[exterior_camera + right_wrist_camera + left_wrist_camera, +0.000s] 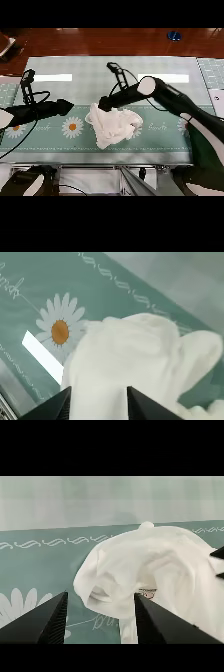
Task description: Fold the shirts.
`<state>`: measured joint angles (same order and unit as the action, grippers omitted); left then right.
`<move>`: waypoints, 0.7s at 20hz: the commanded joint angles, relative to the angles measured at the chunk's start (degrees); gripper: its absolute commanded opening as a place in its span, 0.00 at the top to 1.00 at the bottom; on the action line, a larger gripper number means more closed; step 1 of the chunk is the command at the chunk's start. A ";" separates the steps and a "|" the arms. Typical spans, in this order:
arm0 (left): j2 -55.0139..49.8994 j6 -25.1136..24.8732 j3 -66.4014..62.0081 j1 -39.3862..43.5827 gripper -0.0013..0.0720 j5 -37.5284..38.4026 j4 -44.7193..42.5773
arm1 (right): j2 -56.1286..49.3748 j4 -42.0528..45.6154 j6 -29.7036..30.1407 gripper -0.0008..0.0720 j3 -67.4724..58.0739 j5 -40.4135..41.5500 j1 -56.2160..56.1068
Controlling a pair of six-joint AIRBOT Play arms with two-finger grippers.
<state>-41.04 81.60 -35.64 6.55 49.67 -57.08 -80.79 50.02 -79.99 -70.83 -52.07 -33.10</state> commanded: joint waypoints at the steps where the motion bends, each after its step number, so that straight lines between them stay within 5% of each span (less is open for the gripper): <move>1: -0.07 -1.44 -0.07 -1.77 0.29 2.21 -1.33 | 4.50 1.53 2.47 0.43 -3.04 -7.19 12.17; 7: -5.99 2.71 1.31 -10.84 0.29 7.80 3.89 | 22.40 13.07 1.90 0.43 7.34 -14.25 50.77; 10: -15.34 -2.67 3.98 -9.64 0.29 11.28 10.58 | 28.89 9.70 2.38 0.43 23.02 -13.46 61.09; 14: -27.23 -10.03 4.24 -9.18 0.29 8.17 25.38 | 31.61 0.04 6.54 0.43 38.45 -10.32 61.44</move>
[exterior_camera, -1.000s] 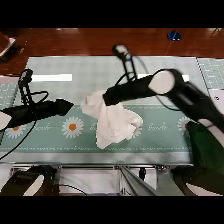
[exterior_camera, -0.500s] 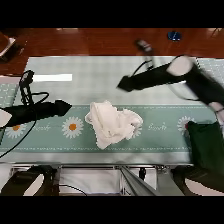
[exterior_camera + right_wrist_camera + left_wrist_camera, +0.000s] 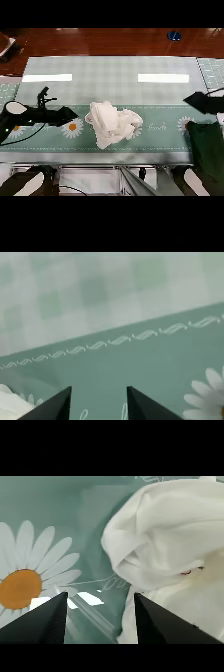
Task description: Fold the shirts.
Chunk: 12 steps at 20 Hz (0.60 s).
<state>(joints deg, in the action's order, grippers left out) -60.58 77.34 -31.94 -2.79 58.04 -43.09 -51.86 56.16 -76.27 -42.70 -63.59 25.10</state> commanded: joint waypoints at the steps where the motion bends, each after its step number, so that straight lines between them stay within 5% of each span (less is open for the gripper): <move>1: -10.38 -8.20 0.35 0.66 0.29 -0.09 14.69 | 2.67 -7.28 3.61 0.43 12.48 1.29 3.23; 12: -19.58 -9.18 -3.13 11.93 0.29 -12.87 19.63 | 2.62 -8.61 4.55 0.43 18.08 0.96 3.23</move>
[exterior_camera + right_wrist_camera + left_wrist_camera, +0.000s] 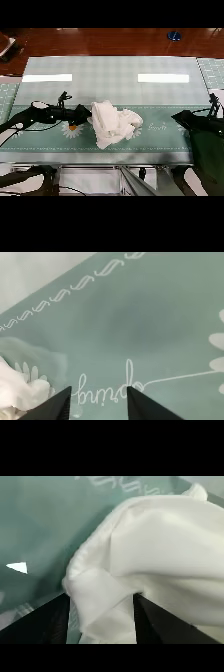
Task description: Fold the shirts.
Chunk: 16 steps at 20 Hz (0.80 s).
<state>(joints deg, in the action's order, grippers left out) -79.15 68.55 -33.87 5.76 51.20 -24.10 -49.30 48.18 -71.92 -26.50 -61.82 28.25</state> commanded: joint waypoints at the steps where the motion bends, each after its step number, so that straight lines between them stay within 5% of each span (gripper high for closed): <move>1: -1.01 -0.42 -1.88 4.26 0.29 -6.75 0.61 | 0.07 -1.46 0.20 0.43 3.32 -0.68 -0.48; 3: -1.07 -0.44 -3.04 4.98 0.30 -7.10 0.59 | 0.04 -1.42 0.20 0.43 5.57 -0.50 -5.40; 4: -1.09 -0.44 -3.50 5.01 0.42 -6.95 0.59 | 0.04 -1.36 0.09 0.43 6.05 0.39 -8.96; 5: -1.14 -0.85 -3.91 4.98 0.73 -6.67 0.59 | -0.20 -1.64 -0.68 0.43 6.03 1.92 -12.24; 6: -1.14 -2.23 -4.33 4.96 0.91 -6.38 0.59 | -0.90 -2.71 -1.46 0.43 6.03 4.24 -15.37; 16: -1.14 -3.93 -5.14 4.98 0.96 -4.66 0.57 | -25.49 -15.15 3.82 0.43 -4.92 13.88 -35.76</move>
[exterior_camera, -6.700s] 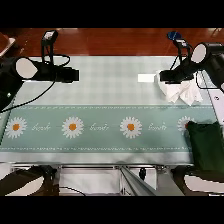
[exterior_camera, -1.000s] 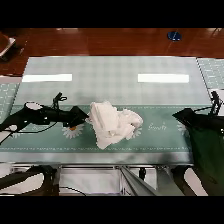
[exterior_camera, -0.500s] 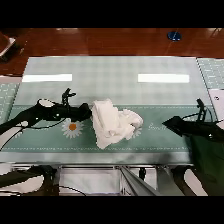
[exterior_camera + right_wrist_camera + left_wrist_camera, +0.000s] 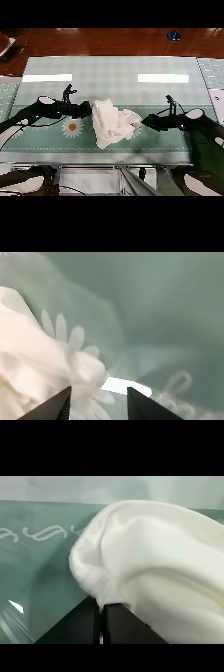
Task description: Fold the shirts.
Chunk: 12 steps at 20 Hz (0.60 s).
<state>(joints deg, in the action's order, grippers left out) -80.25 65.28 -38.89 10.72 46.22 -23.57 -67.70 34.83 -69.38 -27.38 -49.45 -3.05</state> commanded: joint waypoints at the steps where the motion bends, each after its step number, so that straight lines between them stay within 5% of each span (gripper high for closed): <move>1: -0.04 -0.79 -0.11 0.02 0.96 0.33 0.04 | -9.29 -1.79 1.38 0.43 -5.64 1.27 -5.81; 3: -0.02 -0.76 -0.11 0.02 0.96 0.33 0.07 | -12.66 -1.79 2.25 0.55 -9.16 0.39 -8.50; 5: 0.09 -0.76 -0.15 -0.02 0.96 0.31 0.07 | -14.14 -1.75 4.37 0.89 -13.81 -1.60 -9.68; 6: 0.35 -0.76 -0.44 -0.28 0.96 0.35 0.07 | -14.14 -1.68 5.44 0.96 -16.92 -4.09 -9.60; 12: 8.11 -0.76 -8.66 -5.77 0.96 3.96 0.07 | -9.60 5.01 2.19 0.96 -40.59 -14.75 -7.69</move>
<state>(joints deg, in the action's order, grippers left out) -75.81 64.53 -43.72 7.49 48.42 -23.55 -79.42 35.48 -64.73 -57.45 -59.72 -11.05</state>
